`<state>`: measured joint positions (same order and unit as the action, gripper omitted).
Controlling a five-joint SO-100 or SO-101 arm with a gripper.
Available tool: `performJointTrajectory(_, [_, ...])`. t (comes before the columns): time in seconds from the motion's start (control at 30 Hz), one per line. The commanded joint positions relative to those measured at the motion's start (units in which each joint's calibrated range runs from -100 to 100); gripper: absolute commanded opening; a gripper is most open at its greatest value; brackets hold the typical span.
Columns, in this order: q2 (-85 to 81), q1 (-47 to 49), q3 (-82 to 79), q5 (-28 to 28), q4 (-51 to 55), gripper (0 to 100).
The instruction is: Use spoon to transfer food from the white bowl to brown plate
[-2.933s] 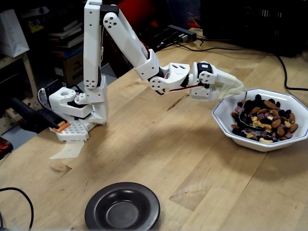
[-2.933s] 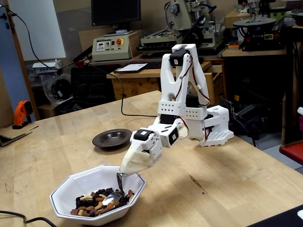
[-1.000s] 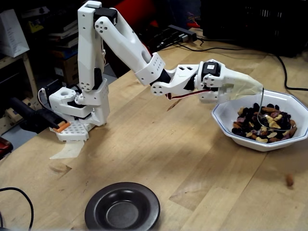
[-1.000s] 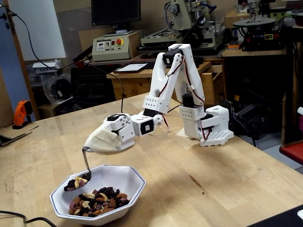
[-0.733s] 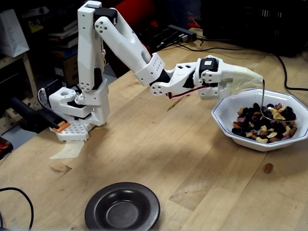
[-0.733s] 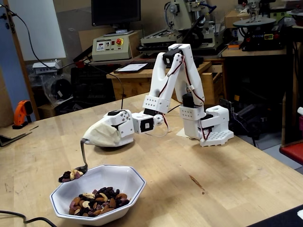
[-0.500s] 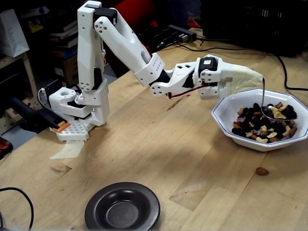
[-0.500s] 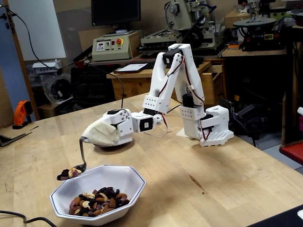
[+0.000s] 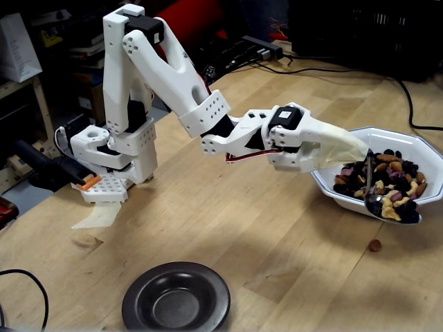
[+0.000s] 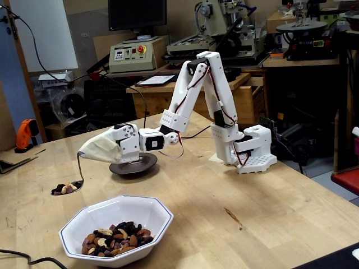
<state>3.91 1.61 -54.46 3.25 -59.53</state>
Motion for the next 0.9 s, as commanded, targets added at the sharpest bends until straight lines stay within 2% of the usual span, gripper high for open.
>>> performJointTrajectory(0.0, [-5.66, -2.12, 0.48, 0.0, -1.41, 4])
performJointTrajectory(0.87, [-6.09, -19.46, 0.21, 0.05, -0.78, 4])
